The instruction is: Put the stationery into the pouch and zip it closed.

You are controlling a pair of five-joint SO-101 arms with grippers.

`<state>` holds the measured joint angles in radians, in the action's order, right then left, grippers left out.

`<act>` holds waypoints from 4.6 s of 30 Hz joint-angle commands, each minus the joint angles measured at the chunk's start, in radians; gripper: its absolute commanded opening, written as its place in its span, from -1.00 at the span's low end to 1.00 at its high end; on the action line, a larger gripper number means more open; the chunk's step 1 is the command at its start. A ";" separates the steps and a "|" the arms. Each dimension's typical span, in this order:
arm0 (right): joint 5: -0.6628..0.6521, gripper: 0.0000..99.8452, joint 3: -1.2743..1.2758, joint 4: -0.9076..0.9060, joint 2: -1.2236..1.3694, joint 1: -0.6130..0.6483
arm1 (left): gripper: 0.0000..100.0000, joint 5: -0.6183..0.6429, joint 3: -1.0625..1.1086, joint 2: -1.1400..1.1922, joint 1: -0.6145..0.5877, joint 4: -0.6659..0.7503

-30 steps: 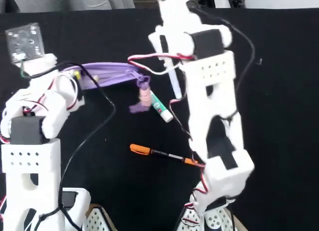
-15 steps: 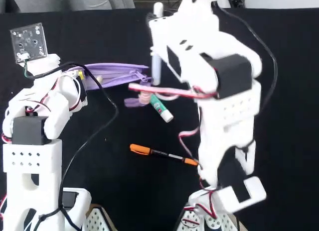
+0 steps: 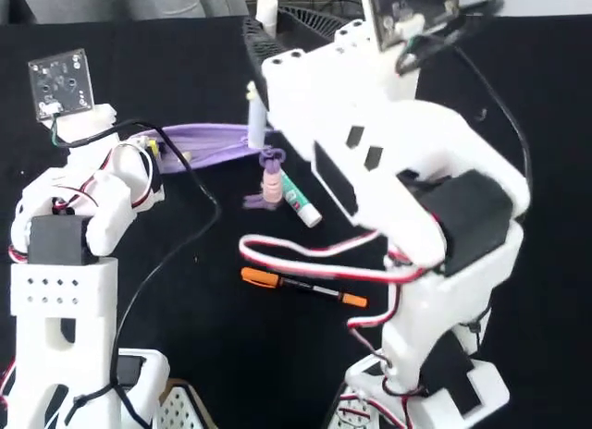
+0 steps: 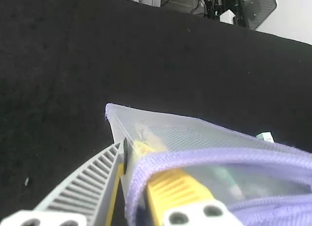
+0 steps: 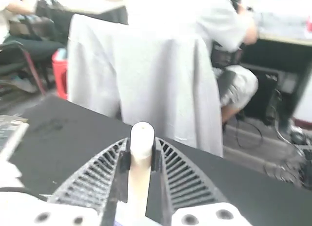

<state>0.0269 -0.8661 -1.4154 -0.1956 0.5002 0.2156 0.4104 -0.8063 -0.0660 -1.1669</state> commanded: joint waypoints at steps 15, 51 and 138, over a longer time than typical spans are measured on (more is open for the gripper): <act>0.009 -0.98 0.611 0.512 -0.237 0.104 | -0.94 0.012 -0.018 -0.005 0.008 0.034; -0.425 -0.32 1.946 1.654 -0.638 0.181 | -0.94 0.005 -0.016 -0.005 0.002 0.048; -0.489 -0.98 1.193 0.247 0.414 0.074 | -0.94 0.003 0.058 -0.005 -0.509 0.267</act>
<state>-0.4549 0.4150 -1.0963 0.2202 0.6214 0.2156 0.4841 -0.8048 -0.5723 -0.9244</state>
